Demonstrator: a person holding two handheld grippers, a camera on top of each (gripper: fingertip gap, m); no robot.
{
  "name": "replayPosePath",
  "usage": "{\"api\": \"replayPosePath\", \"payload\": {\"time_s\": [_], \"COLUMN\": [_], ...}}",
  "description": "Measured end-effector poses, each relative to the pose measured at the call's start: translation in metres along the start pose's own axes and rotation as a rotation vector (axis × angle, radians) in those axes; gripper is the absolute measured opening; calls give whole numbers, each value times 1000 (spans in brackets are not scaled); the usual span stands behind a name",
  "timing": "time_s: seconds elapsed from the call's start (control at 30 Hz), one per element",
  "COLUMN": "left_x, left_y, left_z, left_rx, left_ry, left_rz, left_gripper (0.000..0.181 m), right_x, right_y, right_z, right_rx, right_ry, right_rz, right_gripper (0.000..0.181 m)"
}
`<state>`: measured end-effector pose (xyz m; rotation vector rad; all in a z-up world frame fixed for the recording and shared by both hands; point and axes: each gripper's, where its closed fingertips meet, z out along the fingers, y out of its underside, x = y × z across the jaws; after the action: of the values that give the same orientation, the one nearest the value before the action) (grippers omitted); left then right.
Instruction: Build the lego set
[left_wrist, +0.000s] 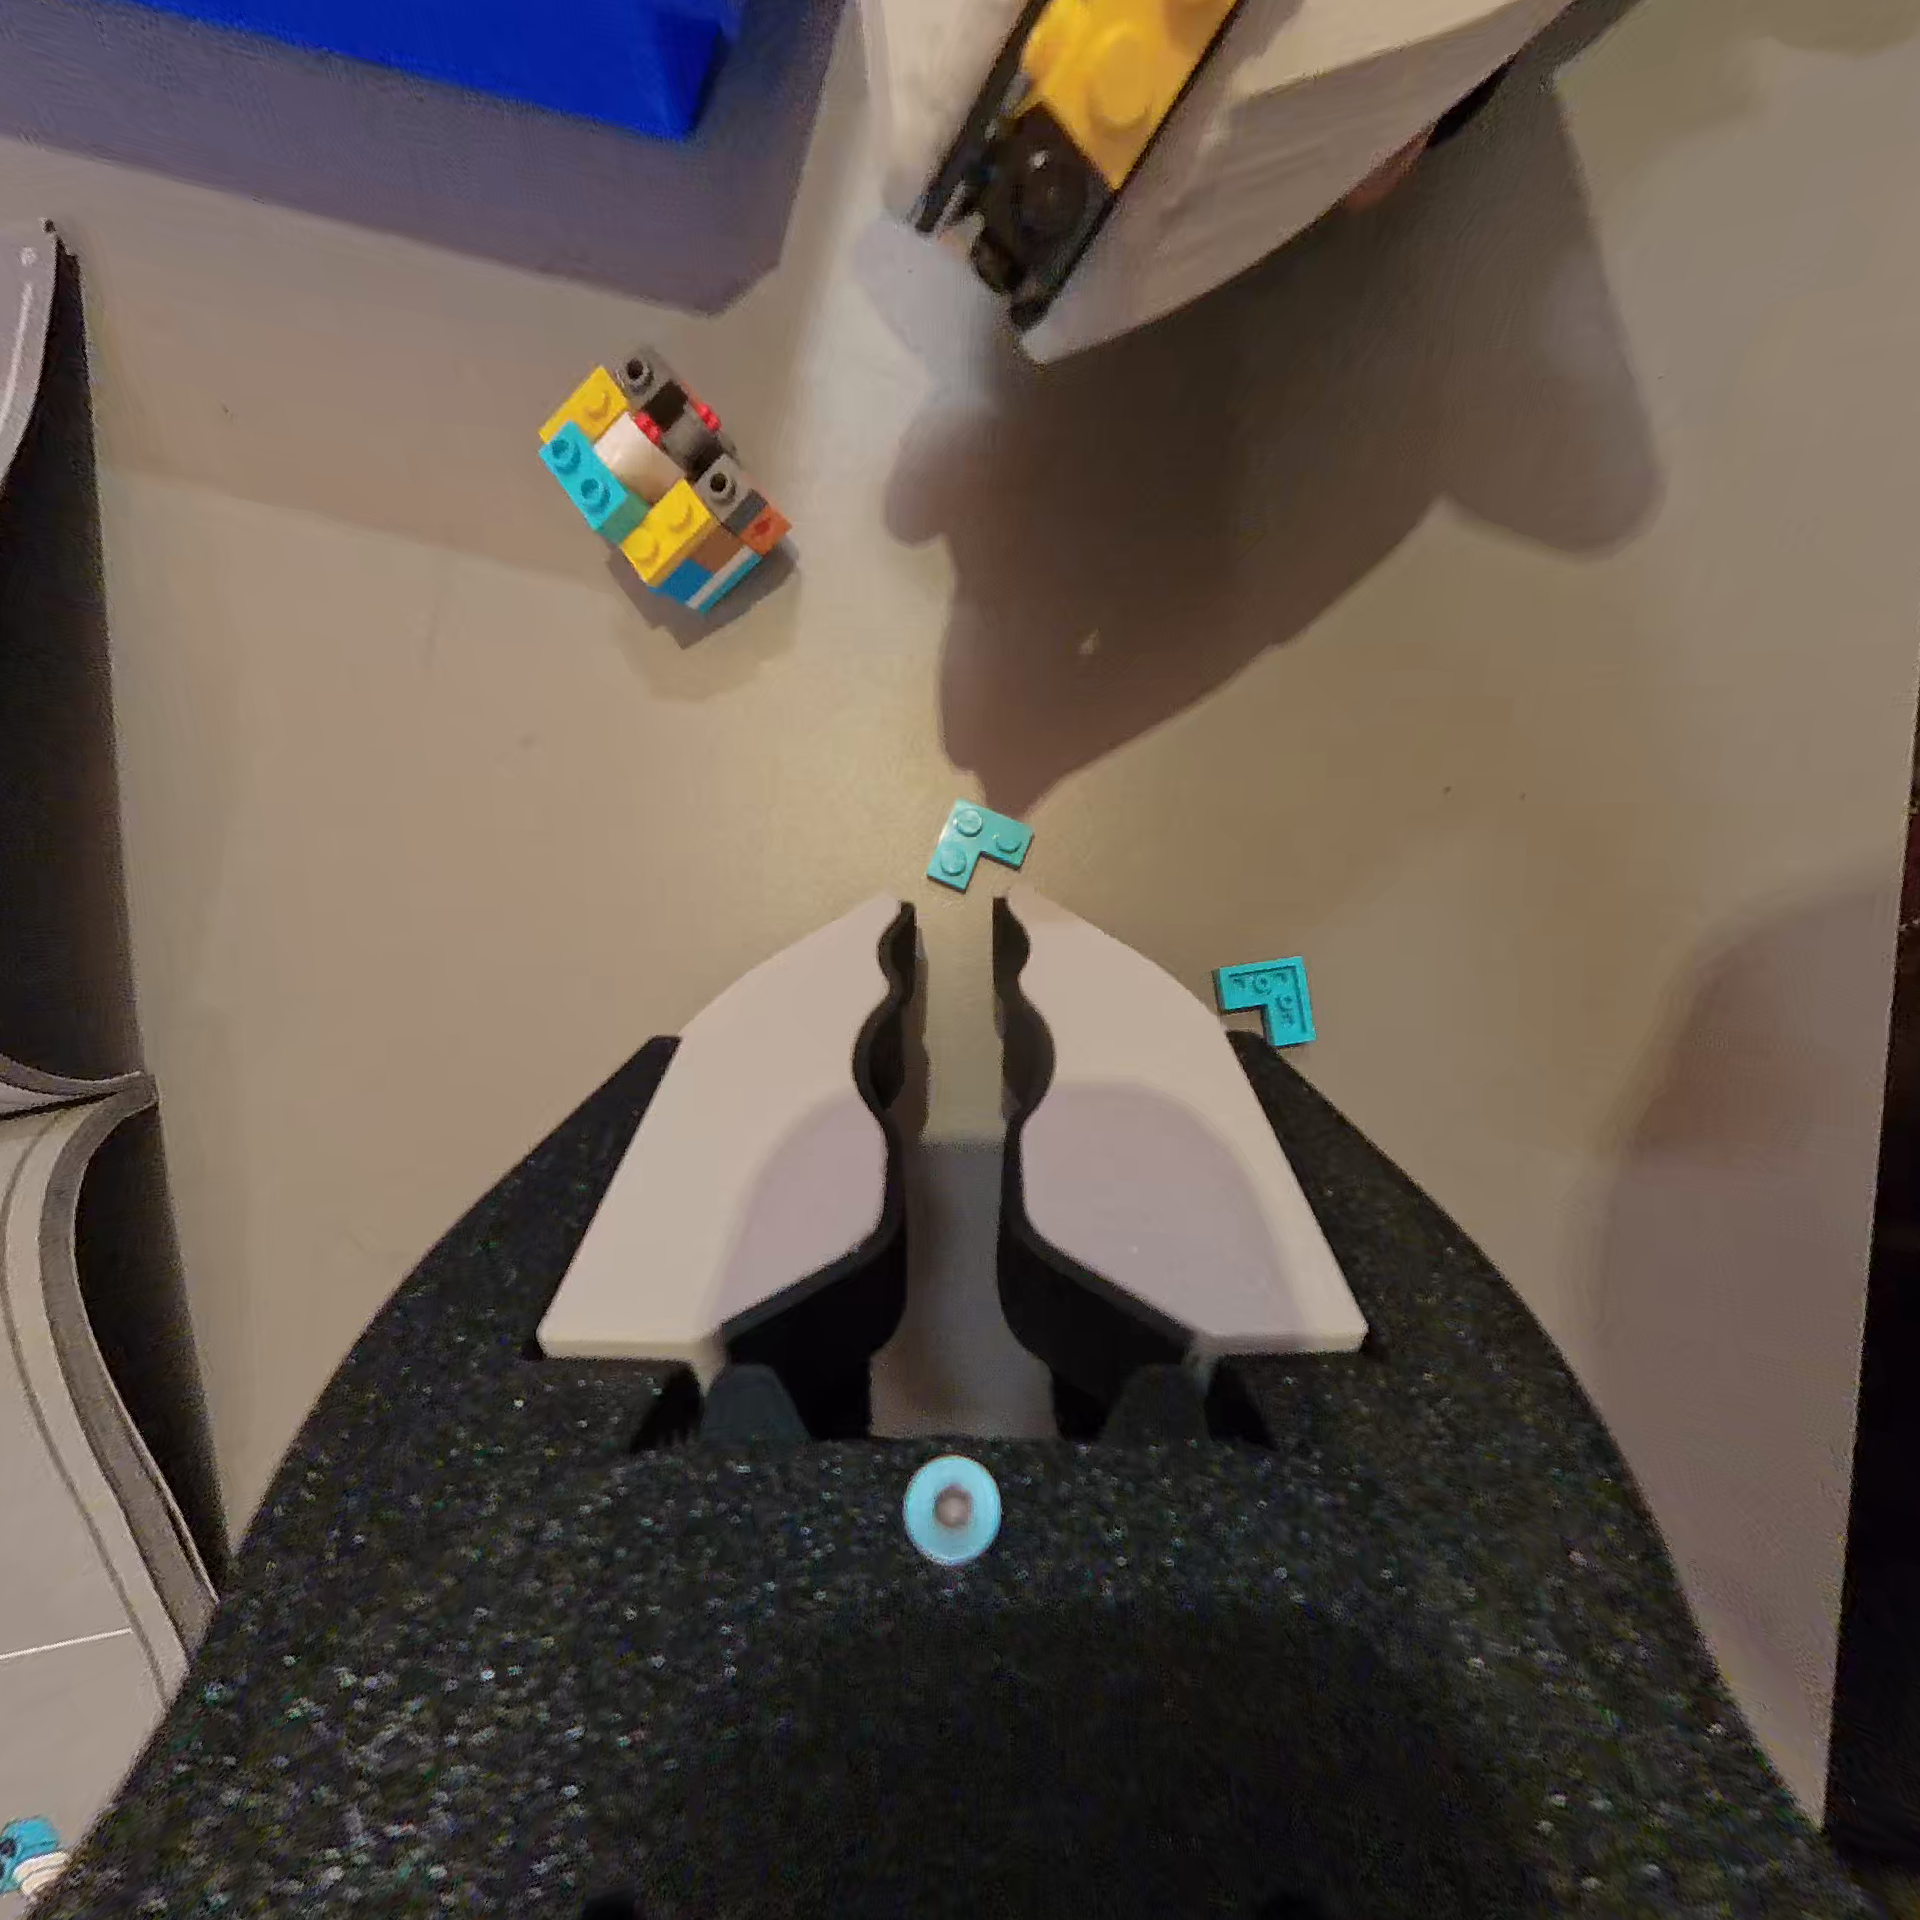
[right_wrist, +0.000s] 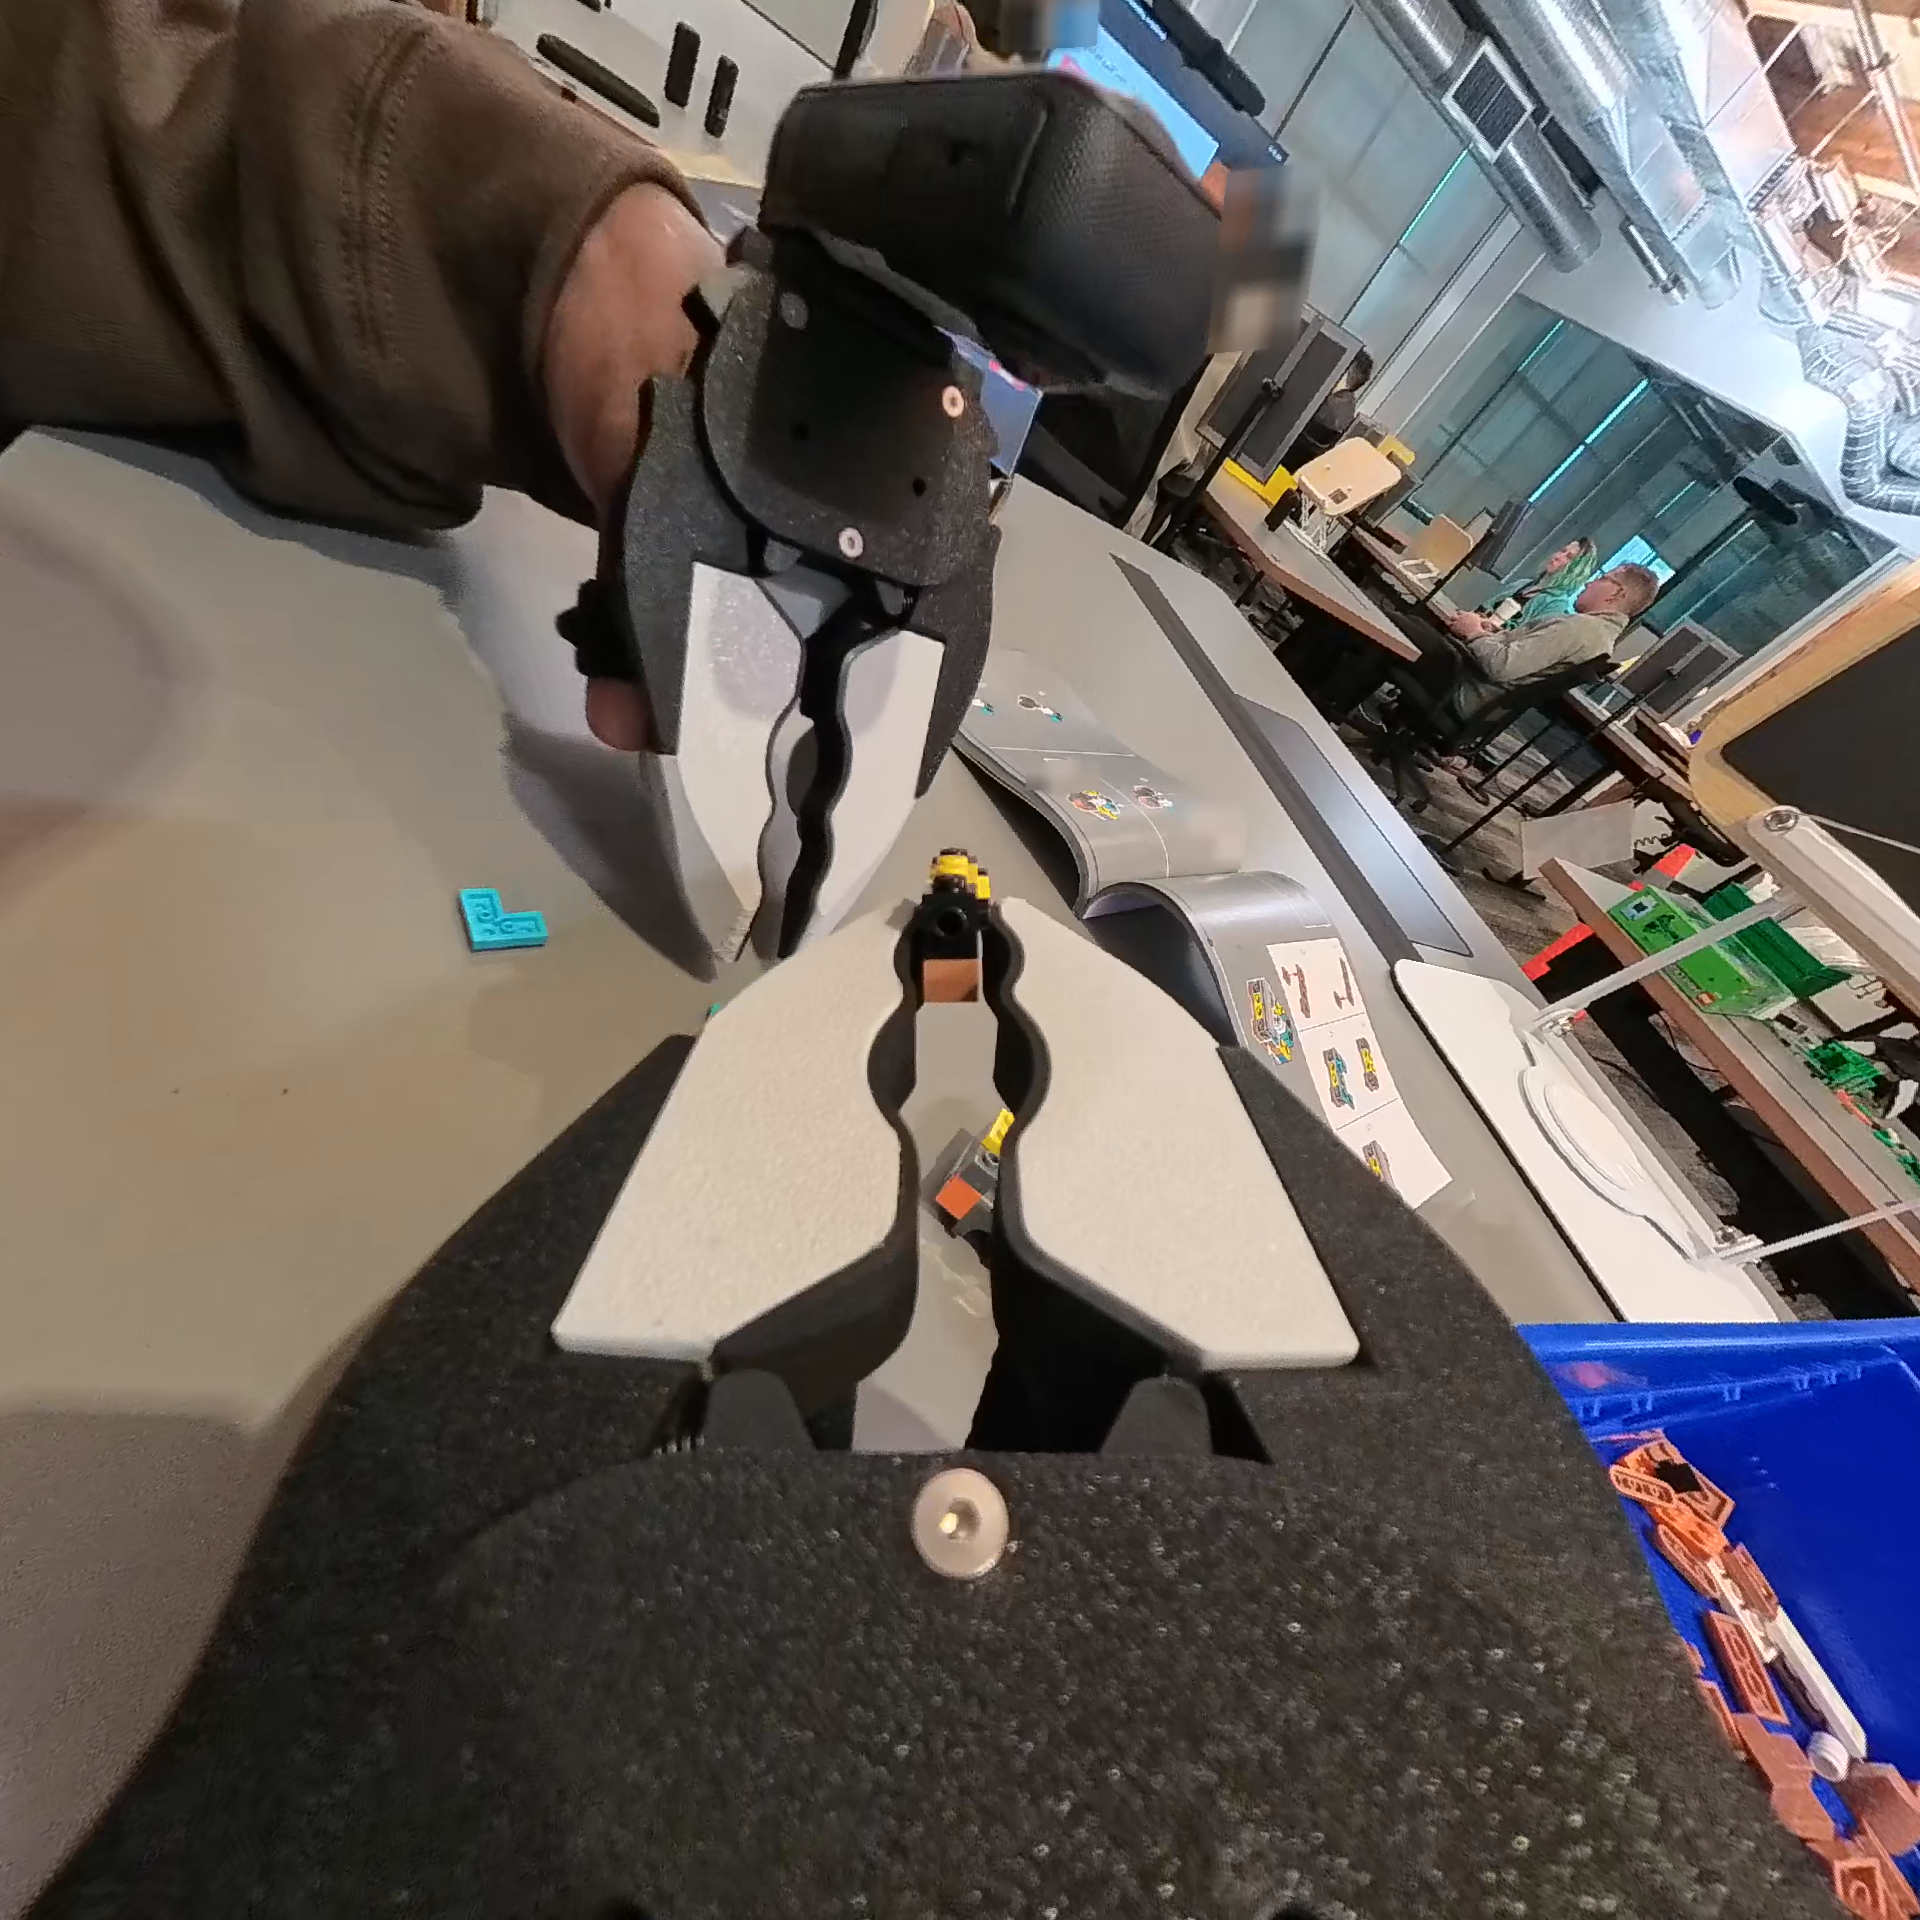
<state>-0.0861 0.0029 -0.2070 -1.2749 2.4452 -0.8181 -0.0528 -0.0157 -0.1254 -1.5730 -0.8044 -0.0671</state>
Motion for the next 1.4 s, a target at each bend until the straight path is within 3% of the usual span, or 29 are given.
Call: {"api": "replayPosePath", "payload": {"time_s": [0.33, 0.5, 0.77, 1.07, 1.4], "left_x": [15, 5, -7, -3, 10], "left_y": [-5, -8, -13, -18, -21], "left_z": [12, 6, 5, 10, 17], "left_rx": [6, 28, 115, 225, 220], "left_ry": [64, 13, -84, 8, 124], "left_rz": [23, 27, 291, 422, 452], "left_gripper": [14, 14, 19, 24, 18], "right_x": [0, 1, -1, -2, 0], "right_y": [0, -1, -2, -7, -8], "right_z": [0, 0, 0, -3, -3], "right_rx": [1, 2, 9, 52, 80], "right_ry": [2, 3, -3, -28, -37], "right_rz": [-1, -1, 5, 51, 105], "right_gripper": [10, 10, 9, 9, 9]}}
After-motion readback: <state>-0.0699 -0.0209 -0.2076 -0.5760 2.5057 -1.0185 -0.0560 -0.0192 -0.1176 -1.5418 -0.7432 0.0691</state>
